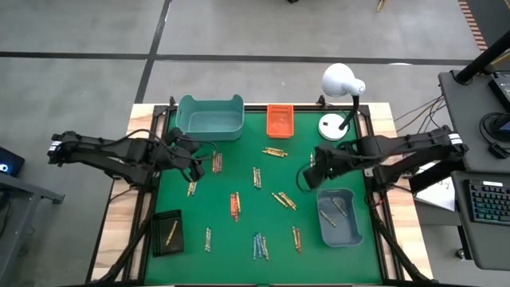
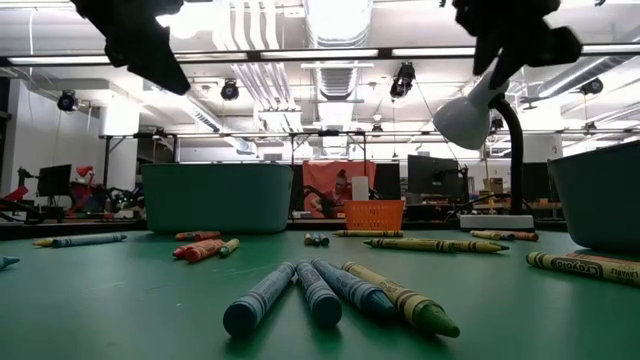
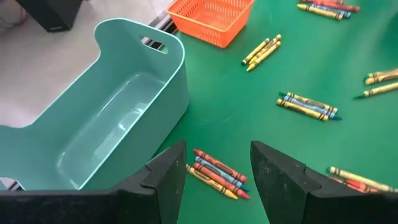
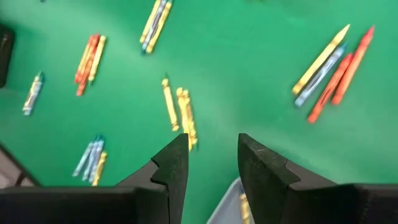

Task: Sort crayons
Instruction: Put the blue crayon into the orange bin

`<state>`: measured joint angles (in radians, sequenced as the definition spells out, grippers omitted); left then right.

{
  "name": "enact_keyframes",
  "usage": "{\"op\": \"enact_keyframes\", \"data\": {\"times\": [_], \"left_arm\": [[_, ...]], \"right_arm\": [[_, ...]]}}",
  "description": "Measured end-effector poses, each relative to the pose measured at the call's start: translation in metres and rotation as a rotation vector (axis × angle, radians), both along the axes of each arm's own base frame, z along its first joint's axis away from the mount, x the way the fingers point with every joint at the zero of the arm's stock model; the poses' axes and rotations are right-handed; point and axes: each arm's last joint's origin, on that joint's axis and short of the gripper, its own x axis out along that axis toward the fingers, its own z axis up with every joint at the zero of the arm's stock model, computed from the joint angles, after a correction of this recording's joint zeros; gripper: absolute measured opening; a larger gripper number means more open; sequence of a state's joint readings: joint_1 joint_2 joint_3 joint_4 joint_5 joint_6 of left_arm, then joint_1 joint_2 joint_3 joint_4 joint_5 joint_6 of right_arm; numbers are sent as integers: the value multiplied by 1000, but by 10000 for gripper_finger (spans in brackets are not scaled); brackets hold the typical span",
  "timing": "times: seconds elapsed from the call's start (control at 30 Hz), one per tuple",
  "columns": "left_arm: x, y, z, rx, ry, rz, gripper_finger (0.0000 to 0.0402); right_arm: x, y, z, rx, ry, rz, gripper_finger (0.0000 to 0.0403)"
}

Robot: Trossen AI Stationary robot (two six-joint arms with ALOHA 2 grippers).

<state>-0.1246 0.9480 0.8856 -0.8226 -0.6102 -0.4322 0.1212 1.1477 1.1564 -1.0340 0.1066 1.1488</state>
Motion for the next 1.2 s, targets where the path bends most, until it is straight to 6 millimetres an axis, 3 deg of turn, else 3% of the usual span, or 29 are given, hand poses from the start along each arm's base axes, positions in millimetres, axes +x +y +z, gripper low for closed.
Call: {"op": "enact_keyframes", "data": {"times": [0.33,0.83,1.03,1.2], "left_arm": [[11,-1,-1,68,20,-68,162],[23,11,0,175,53,-104,162],[23,18,-1,202,84,-97,162],[23,21,-1,214,97,-94,162]], "right_arm": [[20,-39,-17,-102,79,35,125],[49,-117,-88,-96,394,8,125],[55,-123,-112,-31,479,6,125],[57,-119,-121,17,521,22,125]]}}
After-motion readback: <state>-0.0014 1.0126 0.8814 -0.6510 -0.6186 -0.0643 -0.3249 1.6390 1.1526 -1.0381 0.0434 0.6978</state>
